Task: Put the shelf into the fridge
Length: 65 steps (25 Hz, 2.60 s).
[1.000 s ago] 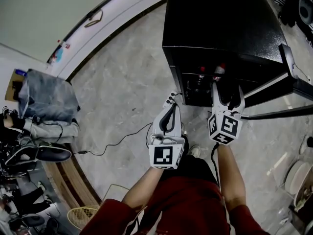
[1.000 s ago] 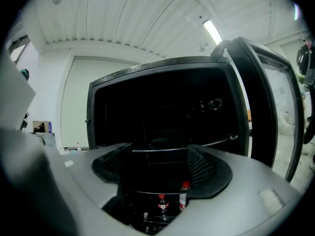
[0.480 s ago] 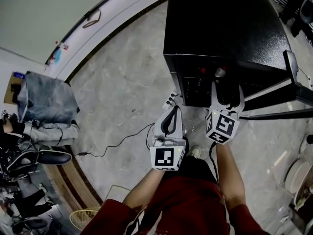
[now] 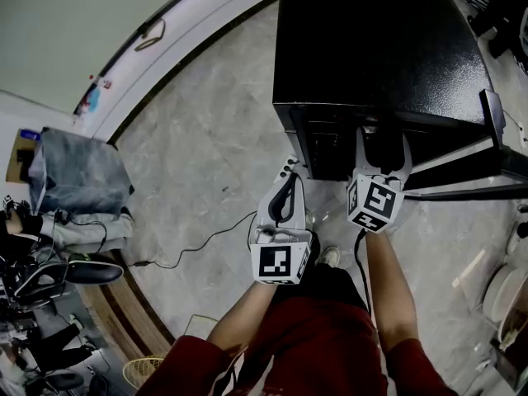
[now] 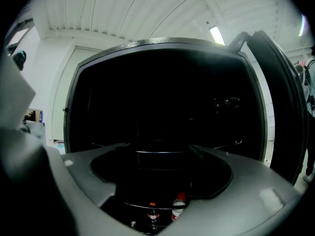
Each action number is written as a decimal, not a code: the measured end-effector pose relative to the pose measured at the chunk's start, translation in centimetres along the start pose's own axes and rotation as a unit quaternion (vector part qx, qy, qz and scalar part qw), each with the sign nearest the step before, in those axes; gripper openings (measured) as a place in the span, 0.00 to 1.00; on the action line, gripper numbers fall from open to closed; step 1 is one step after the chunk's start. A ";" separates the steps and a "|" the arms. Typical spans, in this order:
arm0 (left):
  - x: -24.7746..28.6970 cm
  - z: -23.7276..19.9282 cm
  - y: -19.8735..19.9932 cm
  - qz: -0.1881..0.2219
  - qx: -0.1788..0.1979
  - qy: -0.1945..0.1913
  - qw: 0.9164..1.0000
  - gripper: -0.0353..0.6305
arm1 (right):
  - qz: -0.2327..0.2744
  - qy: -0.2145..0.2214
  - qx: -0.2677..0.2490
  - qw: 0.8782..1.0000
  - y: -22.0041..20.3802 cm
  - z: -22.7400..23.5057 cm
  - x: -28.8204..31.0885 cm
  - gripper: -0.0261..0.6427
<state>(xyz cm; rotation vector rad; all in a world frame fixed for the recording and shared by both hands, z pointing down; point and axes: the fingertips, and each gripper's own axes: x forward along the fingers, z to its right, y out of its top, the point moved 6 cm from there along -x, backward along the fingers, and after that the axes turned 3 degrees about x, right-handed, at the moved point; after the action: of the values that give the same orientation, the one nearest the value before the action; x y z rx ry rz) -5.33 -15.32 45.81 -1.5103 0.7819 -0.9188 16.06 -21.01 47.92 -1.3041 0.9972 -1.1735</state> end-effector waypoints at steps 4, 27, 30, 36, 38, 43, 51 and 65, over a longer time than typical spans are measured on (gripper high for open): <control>0.7 -0.5 0.4 0.000 0.004 -0.001 1.000 0.05 | 0.019 0.004 0.004 1.000 -0.1 0.1 1.1 0.57; 1.0 0.2 0.8 -0.003 0.018 0.000 1.000 0.05 | 0.055 0.019 -0.019 0.998 -0.3 0.5 5.3 0.60; 0.9 0.5 0.9 -0.001 0.020 0.000 1.000 0.05 | 0.051 0.031 -0.021 0.998 -0.3 0.5 5.1 0.61; 0.0 1.4 0.9 -0.002 0.026 -0.005 1.000 0.05 | 0.030 0.051 -0.014 0.998 -0.9 1.0 1.8 0.61; -0.4 1.8 0.7 -0.001 0.030 -0.007 1.000 0.05 | 0.027 0.062 -0.013 0.998 -1.0 1.3 -0.2 0.61; -2.3 3.4 1.3 -0.004 0.038 -0.010 0.999 0.05 | 0.027 0.084 -0.013 0.996 -0.8 1.9 -6.3 0.61; -5.7 5.7 1.9 0.001 0.061 -0.014 0.998 0.05 | 0.022 0.093 0.013 0.995 0.8 3.6 -15.0 0.61; -10.0 3.4 6.5 0.028 0.091 -0.057 0.994 0.05 | -0.001 0.091 -0.020 0.996 5.3 2.6 -23.4 0.61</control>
<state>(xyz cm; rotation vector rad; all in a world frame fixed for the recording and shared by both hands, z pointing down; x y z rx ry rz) -6.99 -5.86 37.99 -1.3612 0.6367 -0.8312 15.10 1.96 40.59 -1.2453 1.1575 -1.2975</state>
